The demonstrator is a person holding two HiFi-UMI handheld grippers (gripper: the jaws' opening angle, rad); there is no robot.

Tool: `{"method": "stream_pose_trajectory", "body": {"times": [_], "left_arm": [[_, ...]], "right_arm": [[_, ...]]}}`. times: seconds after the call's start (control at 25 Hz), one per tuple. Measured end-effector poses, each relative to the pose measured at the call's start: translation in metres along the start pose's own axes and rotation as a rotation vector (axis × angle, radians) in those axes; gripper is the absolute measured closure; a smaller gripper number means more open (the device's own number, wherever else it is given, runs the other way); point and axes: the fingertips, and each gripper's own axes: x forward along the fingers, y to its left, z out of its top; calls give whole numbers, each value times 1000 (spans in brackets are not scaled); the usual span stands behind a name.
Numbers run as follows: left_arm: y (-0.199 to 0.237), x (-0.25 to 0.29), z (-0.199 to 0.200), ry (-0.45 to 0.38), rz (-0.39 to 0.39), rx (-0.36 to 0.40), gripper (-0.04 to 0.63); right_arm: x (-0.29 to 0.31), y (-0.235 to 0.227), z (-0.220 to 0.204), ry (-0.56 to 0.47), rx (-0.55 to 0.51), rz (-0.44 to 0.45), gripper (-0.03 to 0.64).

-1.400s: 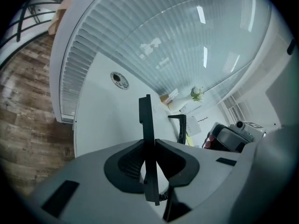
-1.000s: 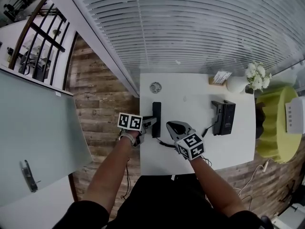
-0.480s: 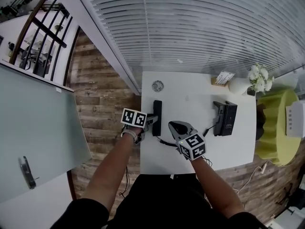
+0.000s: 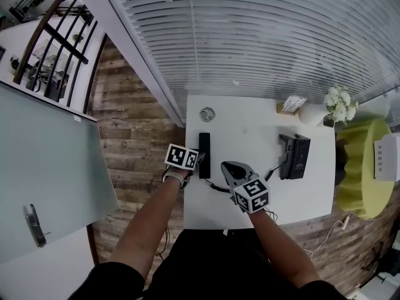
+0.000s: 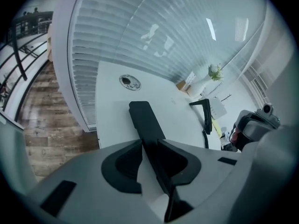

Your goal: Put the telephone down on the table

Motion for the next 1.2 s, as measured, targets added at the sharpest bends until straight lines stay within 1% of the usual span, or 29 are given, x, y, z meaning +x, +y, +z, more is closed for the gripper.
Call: {"method": "stream_pose_trajectory", "body": {"times": [0.12,0.24,0.32,0.44,0.72,0.84,1.0,1.2], "left_arm": [[-1,-2,1,-11,40,53,486],[1,-8,2,-33,109,108,486],[2,-13,5,-52,139,120,486],[-4,-24,12,-95,150,112,486],[-51,-49,26,-215,124,170,486],[-85,-59,31,-264,93,206,486],[-134,-71,36,-313,55,260,486],[-197,-84,29,-365,1,327,486]], "right_arm": [[-4,0,1,-5,-2,-9,595],[-10,-2,2,-15,2,-24,595],[-14,-3,2,-24,5,-33,595],[-20,-2,2,-33,1,-44,595],[-53,-12,-4,-73,14,-106,595],[-75,-18,-5,-95,24,-122,595],[-105,-26,-3,-118,10,-142,595],[-144,-26,1,-154,7,-139,595]]}}
